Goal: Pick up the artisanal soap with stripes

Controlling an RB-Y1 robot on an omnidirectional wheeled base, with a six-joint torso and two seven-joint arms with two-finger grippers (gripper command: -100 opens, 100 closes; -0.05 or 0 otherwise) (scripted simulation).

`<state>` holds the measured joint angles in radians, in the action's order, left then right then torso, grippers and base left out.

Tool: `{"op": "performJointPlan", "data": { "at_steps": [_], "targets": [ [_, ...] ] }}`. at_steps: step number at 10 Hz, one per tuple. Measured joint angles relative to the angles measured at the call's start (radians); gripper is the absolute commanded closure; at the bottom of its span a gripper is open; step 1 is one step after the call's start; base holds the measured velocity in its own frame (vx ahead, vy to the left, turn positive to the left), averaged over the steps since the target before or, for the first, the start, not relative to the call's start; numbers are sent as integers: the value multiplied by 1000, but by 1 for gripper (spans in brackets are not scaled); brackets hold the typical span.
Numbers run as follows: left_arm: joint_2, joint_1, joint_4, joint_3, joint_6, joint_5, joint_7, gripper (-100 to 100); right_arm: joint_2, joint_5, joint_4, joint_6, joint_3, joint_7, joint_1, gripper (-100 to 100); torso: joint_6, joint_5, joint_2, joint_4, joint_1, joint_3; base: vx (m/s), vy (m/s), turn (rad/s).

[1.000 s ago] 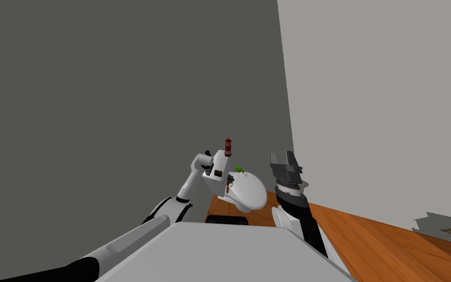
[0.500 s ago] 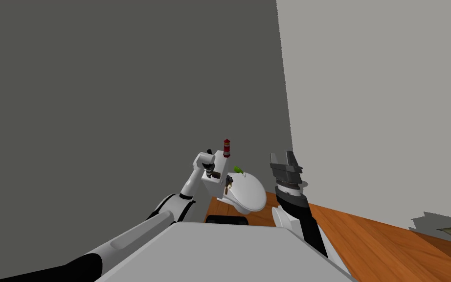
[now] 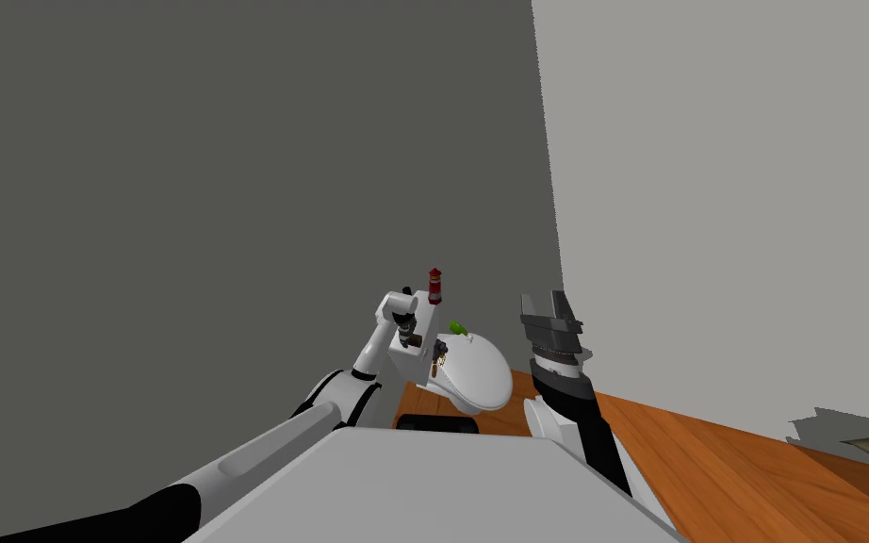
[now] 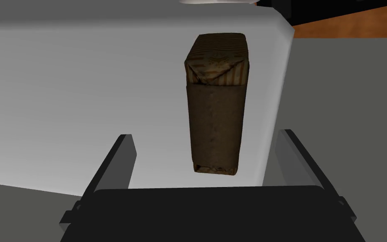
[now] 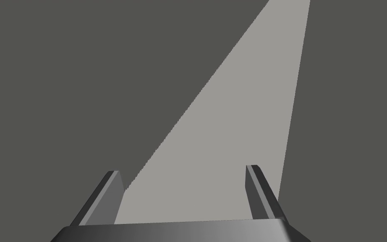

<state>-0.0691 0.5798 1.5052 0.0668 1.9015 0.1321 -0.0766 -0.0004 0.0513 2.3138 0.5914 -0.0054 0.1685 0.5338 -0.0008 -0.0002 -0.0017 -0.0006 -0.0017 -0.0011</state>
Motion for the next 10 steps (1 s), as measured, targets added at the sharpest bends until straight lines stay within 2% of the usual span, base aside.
{"op": "performJointPlan", "data": {
  "at_steps": [3,4,5,9,10],
  "targets": [
    [30,14,1,-5,89,9,-7,-100,0,0,0,0,0,0,0,0,0,0,0,0,0,0,22,-15,-8],
    [30,14,0,-5,94,9,-7,0,0,0,0,0,0,0,0,0,0,0,1,0,1,0,0,0,0],
    [30,14,0,-5,93,9,-7,-100,0,0,0,0,0,0,0,0,0,0,2,0,1,1,-1,-1,-16],
    [32,-4,-55,-1,23,2,1,-100,0,0,0,0,0,0,0,0,0,0,2,0,1,1,-4,0,-9],
    [32,-5,-56,-1,19,2,1,100,0,0,0,0,0,0,0,0,0,0,2,1,1,1,0,0,0]
  ]
}}
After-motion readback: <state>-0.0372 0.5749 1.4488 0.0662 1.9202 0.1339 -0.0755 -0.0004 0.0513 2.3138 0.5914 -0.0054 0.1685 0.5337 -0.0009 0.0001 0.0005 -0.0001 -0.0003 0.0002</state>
